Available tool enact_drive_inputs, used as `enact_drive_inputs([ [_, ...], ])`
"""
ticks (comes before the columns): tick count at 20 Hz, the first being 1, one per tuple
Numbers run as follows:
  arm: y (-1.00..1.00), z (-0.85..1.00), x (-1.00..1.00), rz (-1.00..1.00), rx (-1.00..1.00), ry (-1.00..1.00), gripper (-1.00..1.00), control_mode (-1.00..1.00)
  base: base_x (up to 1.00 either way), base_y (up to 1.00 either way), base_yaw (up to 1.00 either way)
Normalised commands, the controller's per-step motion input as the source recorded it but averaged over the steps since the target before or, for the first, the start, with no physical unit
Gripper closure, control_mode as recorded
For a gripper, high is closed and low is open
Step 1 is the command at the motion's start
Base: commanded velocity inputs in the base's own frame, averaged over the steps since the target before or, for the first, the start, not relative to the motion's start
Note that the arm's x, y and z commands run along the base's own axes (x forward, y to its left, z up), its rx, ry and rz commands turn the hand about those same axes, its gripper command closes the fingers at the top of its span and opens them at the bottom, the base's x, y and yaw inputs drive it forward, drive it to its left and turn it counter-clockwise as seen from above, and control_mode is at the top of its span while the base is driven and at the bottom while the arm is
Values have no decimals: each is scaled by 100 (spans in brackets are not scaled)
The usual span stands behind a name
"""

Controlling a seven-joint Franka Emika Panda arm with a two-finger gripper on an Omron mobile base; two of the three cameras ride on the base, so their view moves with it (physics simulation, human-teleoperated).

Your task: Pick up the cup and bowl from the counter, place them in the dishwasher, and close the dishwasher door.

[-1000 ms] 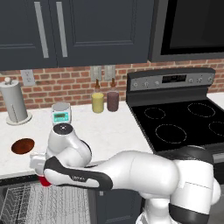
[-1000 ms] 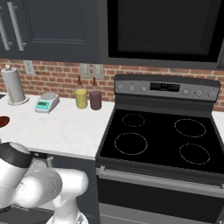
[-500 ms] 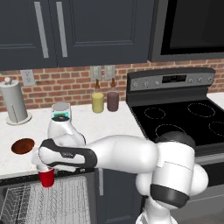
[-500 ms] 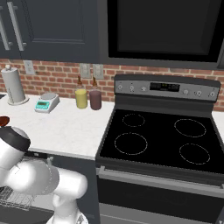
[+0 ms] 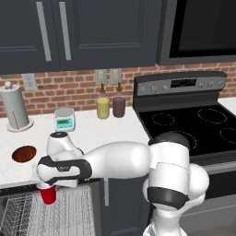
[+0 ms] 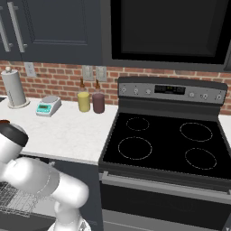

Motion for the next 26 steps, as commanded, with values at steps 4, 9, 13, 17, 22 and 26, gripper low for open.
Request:
enact_drive_inputs([
  [4, 13, -59, -3, 3, -7, 0, 100, -100, 0, 0, 0],
  [9, 21, -61, -3, 6, -9, -2, 100, -100, 0, 0, 0],
  [13, 24, -46, 0, 7, -4, -4, 100, -100, 0, 0, 0],
  [17, 25, -47, 0, 6, -1, -3, 100, -100, 0, 0, 0],
  [22, 19, -35, 9, 7, 0, 0, 100, -100, 0, 0, 0],
  [26, 13, -26, 27, 9, 0, 0, 100, -100, 0, 0, 0],
])
